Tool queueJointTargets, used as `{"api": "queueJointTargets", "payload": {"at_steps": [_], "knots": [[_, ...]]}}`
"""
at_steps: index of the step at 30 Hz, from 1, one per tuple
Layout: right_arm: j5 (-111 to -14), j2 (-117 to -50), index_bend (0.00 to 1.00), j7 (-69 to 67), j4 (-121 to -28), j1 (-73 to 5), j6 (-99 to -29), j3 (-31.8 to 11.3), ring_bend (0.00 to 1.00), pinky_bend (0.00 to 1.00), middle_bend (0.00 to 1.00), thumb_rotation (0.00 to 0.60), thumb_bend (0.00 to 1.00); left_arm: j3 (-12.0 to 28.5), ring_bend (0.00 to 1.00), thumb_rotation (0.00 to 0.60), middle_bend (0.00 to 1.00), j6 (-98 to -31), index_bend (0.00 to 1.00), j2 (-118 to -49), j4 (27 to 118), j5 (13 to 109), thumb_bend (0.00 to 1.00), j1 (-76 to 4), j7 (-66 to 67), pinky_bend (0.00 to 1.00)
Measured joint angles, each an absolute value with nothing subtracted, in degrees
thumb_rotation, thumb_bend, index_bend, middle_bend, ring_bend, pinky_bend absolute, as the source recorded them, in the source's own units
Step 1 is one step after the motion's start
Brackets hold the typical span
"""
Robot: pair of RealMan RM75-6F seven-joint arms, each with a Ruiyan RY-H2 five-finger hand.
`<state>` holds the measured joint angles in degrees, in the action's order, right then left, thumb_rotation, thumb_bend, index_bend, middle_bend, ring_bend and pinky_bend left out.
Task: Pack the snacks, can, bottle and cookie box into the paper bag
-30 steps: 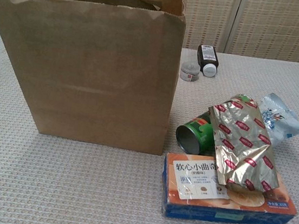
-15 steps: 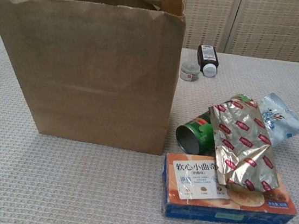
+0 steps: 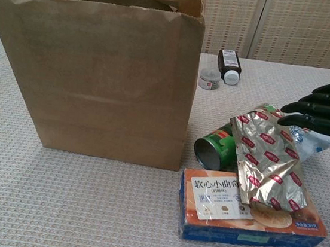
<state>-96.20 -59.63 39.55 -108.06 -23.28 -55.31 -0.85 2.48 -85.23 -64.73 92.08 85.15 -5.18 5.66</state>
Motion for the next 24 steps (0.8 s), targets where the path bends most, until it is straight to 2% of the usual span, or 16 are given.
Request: {"api": "queueJointTargets", "payload": {"at_steps": [5,24], "knots": [[-92.68,-63.75,0.00,42.17,-107.97,-24.89,-53.29,-1.52,0.00,0.02,0.00,0.600,0.12,2.52,0.00,0.600,0.00,-85.19,0.02,-64.73,92.06,85.04,0.36,-5.18,5.52,0.00],[-86.75,-69.60,0.00,53.71,-105.69,-29.32,-50.61,-1.84,0.00,0.03,0.00,0.600,0.12,2.54,0.00,0.600,0.00,-84.85,0.02,-64.56,92.11,85.03,0.36,-5.36,4.76,0.00]]}}
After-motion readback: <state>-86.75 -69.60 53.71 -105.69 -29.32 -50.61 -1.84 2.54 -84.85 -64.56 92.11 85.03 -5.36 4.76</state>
